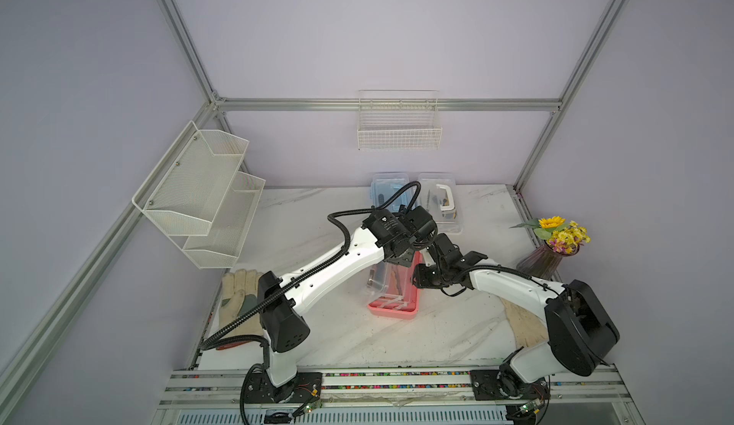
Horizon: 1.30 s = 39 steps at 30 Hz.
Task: Close toolboxes
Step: Close the toolbox lid.
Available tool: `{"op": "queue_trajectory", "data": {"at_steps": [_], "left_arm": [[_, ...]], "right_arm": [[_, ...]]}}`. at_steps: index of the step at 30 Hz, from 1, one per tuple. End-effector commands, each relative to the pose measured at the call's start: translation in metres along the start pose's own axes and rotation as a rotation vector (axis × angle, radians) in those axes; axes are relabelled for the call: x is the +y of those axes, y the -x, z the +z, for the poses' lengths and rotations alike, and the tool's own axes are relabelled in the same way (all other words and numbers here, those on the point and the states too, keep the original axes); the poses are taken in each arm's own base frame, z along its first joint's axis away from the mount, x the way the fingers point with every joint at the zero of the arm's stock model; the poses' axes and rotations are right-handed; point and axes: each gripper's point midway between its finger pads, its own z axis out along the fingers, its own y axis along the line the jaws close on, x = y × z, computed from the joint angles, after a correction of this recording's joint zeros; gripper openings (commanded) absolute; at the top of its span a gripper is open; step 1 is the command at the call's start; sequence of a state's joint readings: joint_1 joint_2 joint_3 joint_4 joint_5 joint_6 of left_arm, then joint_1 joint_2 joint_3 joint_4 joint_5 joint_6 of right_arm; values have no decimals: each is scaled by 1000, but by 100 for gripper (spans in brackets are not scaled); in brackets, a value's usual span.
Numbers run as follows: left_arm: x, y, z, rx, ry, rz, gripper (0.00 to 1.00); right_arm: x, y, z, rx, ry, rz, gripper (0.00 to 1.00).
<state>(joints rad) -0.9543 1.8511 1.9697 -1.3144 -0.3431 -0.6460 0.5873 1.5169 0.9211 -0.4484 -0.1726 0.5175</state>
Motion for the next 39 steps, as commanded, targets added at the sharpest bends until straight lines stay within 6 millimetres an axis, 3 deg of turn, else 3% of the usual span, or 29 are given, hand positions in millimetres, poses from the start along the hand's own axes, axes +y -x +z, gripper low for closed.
{"op": "queue_trajectory", "data": {"at_steps": [1,7,13,17,21,23,27,32,39], "left_arm": [[-63,22,-11,-66,-308,-87,10],[-81,32,-24,-139,-461,-144,43],[-72,39,-34,-173,-469,-152,56],[-32,46,-37,-228,-397,-194,67],[19,43,-33,-279,-269,-211,92],[38,38,-27,-276,-227,-224,98],[54,26,-7,-247,-161,-199,100],[50,14,19,-185,-133,-157,100],[52,1,56,-105,-63,-133,100]], "right_arm": [[16,4,0,-24,71,-8,42],[9,7,-6,-41,69,26,48],[7,12,-20,-63,68,45,53],[-2,12,-31,-59,17,32,57],[-13,11,-38,-43,-35,22,59],[-19,10,-41,-38,-59,27,59],[-26,14,-49,-54,-61,44,60],[-29,20,-62,-78,-36,68,61],[-47,15,-62,-62,-26,137,65]]}}
